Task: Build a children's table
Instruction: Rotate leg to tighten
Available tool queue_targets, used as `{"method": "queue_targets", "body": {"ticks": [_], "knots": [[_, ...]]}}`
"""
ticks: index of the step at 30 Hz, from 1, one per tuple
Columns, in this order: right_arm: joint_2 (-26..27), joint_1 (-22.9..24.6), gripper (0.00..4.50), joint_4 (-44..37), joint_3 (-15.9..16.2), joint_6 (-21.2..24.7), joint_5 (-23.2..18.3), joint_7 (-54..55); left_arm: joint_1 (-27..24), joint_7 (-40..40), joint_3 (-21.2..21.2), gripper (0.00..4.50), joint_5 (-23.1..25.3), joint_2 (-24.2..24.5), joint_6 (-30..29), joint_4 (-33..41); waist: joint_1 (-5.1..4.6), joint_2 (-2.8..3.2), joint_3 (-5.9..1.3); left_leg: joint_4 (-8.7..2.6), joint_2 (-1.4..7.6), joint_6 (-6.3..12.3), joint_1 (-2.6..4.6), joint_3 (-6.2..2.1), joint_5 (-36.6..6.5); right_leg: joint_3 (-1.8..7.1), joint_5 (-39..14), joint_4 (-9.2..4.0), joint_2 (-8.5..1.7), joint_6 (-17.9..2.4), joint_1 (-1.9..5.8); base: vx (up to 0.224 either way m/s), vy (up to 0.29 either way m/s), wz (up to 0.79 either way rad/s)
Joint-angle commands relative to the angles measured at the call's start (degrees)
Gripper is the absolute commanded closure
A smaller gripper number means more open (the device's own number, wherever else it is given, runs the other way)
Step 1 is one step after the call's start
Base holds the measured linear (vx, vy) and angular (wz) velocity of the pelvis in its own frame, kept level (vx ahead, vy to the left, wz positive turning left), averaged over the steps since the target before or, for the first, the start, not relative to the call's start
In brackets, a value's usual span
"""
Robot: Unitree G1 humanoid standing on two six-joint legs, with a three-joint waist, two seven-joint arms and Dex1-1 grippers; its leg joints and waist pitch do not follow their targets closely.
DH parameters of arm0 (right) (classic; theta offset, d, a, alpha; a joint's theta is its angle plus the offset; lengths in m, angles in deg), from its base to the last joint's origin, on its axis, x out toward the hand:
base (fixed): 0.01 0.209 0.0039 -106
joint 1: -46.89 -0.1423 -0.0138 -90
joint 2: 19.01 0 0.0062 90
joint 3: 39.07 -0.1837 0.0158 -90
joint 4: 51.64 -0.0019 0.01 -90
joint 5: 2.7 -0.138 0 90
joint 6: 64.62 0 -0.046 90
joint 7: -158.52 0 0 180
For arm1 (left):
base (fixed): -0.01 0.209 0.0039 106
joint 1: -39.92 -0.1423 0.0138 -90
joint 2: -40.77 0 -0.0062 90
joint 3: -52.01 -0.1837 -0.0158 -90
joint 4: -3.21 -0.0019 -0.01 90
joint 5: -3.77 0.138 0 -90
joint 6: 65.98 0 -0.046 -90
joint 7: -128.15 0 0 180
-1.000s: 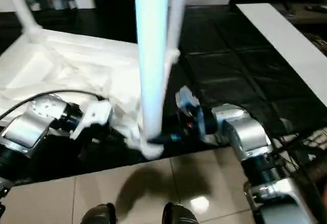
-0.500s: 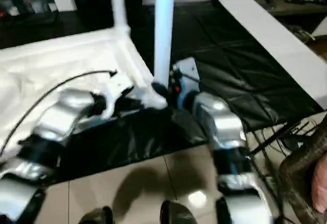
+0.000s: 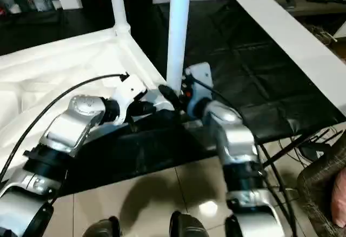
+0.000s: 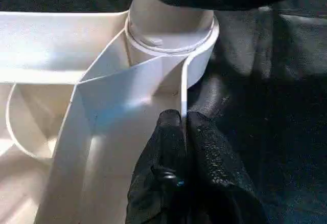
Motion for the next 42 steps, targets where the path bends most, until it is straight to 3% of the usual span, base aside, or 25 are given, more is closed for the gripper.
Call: {"method": "queue_targets", "body": {"ticks": [1, 5, 7, 9, 10, 12, 18, 19, 23, 24, 25, 30, 42], "knots": [[-1.6, 2.4, 0.64, -0.8, 4.1, 0.5, -1.5, -6.9, -1.4, 3.1, -1.3, 4.5, -1.5, 0.9, 2.2, 1.5, 0.43, 0.59, -4.61, -2.27, 0.87, 6.09, 0.09, -0.14, -3.0, 3.25, 3.2, -2.71, -3.93, -14.8, 4.96, 0.0, 0.0, 0.0], [-7.7, 3.6, 0.29, -2.1, 5.6, -4.7, -1.7, -16.8, -3.7, 10.7, -2.6, 4.5, -3.2, 5.3, 6.4, 3.3, 0.74, 0.58, -4.5, -2.26, 1.09, 6.9, 0.21, -0.11, -4.6, 3.18, 0.9, -3.01, -4.21, -15.0, 4.95, 0.0, 0.0, 0.0], [-10.0, 3.6, 0.29, -1.9, 4.9, -6.8, -2.9, -21.2, -5.1, 16.0, -3.8, 4.5, -3.9, 8.2, 8.9, 4.3, 0.74, 0.41, -4.43, -2.32, 1.2, 6.58, 0.34, 0.03, -6.1, 3.25, -2.2, -3.27, -4.22, -14.6, 4.77, 0.0, 0.0, 0.0], [-11.3, 3.5, 0.29, -1.8, 4.8, -7.2, -3.9, -24.4, -5.8, 19.6, -4.6, 4.5, -4.5, 9.8, 11.1, 4.7, 0.94, 0.62, -4.18, -2.44, 1.32, 6.13, 0.53, 0.04, -7.1, 3.27, -5.0, -3.51, -4.21, -14.3, 4.38, 0.0, 0.0, 0.0], [-12.5, 3.6, 0.29, -1.9, 5.4, -7.9, -4.2, -27.0, -6.2, 21.3, -5.2, 4.5, -4.5, 10.9, 11.5, 5.0, 0.98, 0.35, -4.21, -2.45, 1.37, 5.56, 0.61, 0.06, -7.8, 3.3, -6.6, -3.52, -4.24, -14.0, 4.4, 0.0, 0.0, 0.0], [-15.0, 4.1, 0.29, -2.2, 6.9, -9.9, -4.8, -32.9, -6.9, 24.7, -6.4, 4.5, -4.5, 13.1, 14.2, 5.1, 1.3, 0.6, -4.13, -2.5, 1.51, 5.2, 0.8, 0.05, -8.3, 3.31, -7.9, -3.58, -4.27, -13.8, 4.21, 0.0, 0.0, 0.0], [-19.2, 4.4, 0.29, -1.4, 10.2, -12.0, -6.1, -44.1, -7.8, 31.3, -8.6, 4.5, -4.8, 16.8, 20.7, 4.3, 2.28, 0.38, -4.42, -2.3, 1.52, 5.71, 0.6, 0.12, -6.7, 3.3, -6.2, -3.04, -4.22, -13.6, 4.35, 0.0, 0.0, 0.0], [-20.0, 4.2, 0.54, -0.6, 11.1, -12.7, -5.8, -46.8, -7.9, 32.8, -8.9, 4.5, -5.1, 17.2, 21.8, 4.2, 2.35, 0.33, -4.53, -2.23, 1.54, 5.83, 0.58, 0.13, -6.4, 3.26, -5.7, -2.92, -4.24, -13.9, 4.33, 0.0, 0.0, 0.0], [-20.5, 3.3, 0.67, 1.4, 12.1, -13.6, -5.6, -49.4, -7.8, 35.1, -9.7, 4.5, -5.0, 17.9, 23.7, 4.0, 2.51, 0.25, -4.57, -2.11, 1.5, 5.88, 0.48, 0.14, -6.6, 3.21, -6.5, -2.97, -4.3, -14.2, 4.31, 0.0, 0.0, 0.0], [-20.5, 2.5, 0.92, 2.8, 12.7, -14.5, -5.5, -50.8, -7.6, 36.2, -10.3, 4.5, -5.1, 18.1, 24.7, 3.7, 2.54, 0.21, -4.57, -2.07, 1.49, 5.71, 0.45, 0.13, -6.9, 3.21, -7.2, -2.98, -4.31, -14.2, 4.27, 0.0, 0.0, 0.0], [-20.3, 1.7, 1.04, 3.9, 13.3, -15.1, -5.3, -51.8, -7.4, 36.9, -10.8, 4.5, -5.2, 18.0, 25.3, 3.7, 2.54, -0.06, -4.59, -2.03, 1.47, 5.49, 0.46, 0.16, -7.5, 3.23, -8.4, -3.03, -4.38, -14.0, 4.26, 0.0, 0.0, 0.0], [-19.9, 0.3, 1.41, 6.1, 14.6, -17.4, -4.3, -53.8, -7.0, 38.0, -11.6, 4.5, -5.1, 17.6, 26.5, 3.7, 3.05, -0.03, -4.48, -2.08, 1.55, 4.58, 0.62, 0.14, -8.4, 3.31, -12.9, -3.36, -4.45, -12.4, 3.99, 0.0, 0.0, 0.0], [-18.7, -0.9, 2.33, 7.7, 16.3, -18.6, -4.8, -57.4, -6.3, 38.7, -12.1, 4.5, -4.6, 17.0, 28.0, 2.7, 3.61, -0.28, -4.8, -1.91, 1.45, 5.21, 0.41, 0.13, -6.5, 3.22, -9.6, -2.83, -4.28, -12.7, 4.13, 0.0, 0.0, 0.0]]}}
